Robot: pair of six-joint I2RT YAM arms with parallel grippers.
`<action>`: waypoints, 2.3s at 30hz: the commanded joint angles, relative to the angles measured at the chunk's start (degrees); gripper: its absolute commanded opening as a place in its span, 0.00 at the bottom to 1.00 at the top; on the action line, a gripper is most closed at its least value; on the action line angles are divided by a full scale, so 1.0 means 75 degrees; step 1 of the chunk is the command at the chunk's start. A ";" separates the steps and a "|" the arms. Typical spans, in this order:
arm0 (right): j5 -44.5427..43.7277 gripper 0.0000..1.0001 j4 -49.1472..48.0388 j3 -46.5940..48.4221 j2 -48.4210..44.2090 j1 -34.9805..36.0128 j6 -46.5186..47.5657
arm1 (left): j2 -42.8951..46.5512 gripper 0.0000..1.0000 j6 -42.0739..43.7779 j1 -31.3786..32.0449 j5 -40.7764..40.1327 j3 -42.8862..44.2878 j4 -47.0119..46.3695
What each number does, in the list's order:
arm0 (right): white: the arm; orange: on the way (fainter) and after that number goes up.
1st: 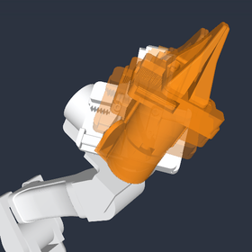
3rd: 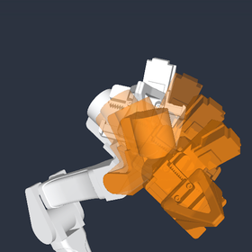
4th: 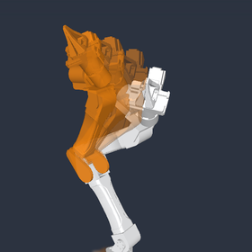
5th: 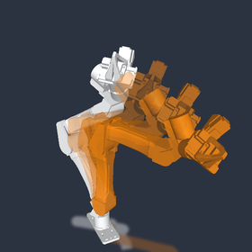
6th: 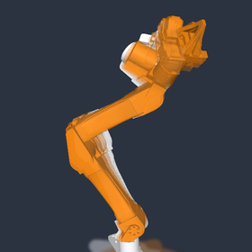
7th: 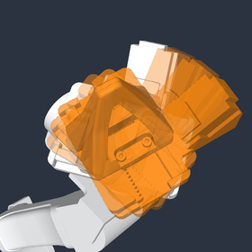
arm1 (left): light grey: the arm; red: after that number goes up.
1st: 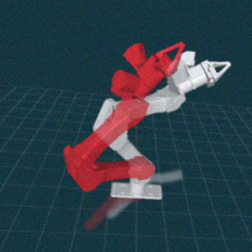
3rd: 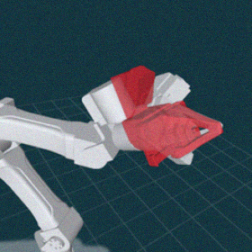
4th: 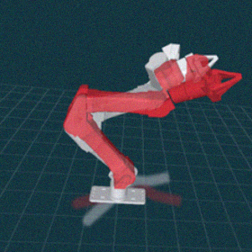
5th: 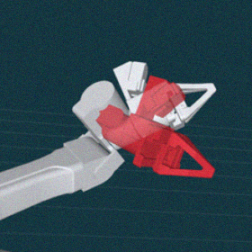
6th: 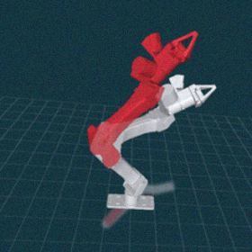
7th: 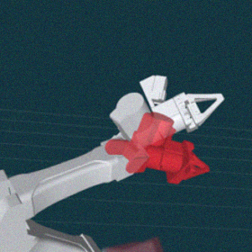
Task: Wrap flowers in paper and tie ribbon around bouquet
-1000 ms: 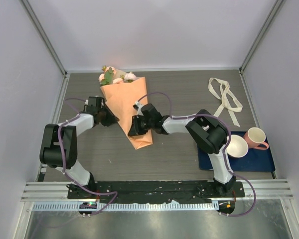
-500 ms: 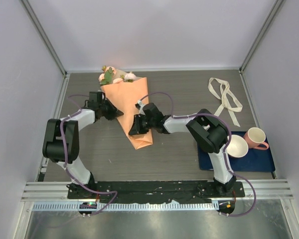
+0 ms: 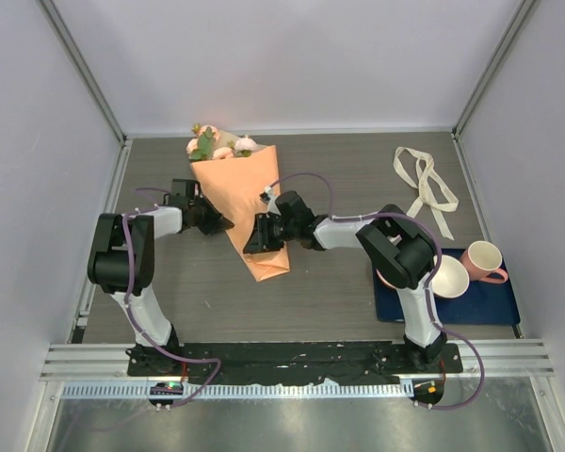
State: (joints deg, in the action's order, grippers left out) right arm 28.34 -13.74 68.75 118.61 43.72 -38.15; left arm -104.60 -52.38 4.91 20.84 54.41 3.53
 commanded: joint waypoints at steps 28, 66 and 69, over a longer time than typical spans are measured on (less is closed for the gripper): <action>0.0487 0.48 -0.0712 -0.1537 -0.1575 -0.0251 -0.0280 | 0.1419 0.12 -0.0446 0.1454 0.0796 -0.0903 -0.0799; 0.0605 0.24 -0.0490 -0.1584 -0.1376 -0.0579 -0.0269 | 0.0997 0.00 -0.0446 0.2076 0.0163 -0.2286 -0.0904; 0.0593 0.26 -0.0372 -0.1725 -0.1576 -0.0779 -0.0152 | 0.1044 0.00 -0.0422 0.2076 0.0116 -0.2380 -0.0904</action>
State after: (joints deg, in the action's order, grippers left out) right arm 33.36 -17.93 56.58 111.74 39.97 -41.50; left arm -95.42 -58.00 20.25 25.06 38.74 -6.66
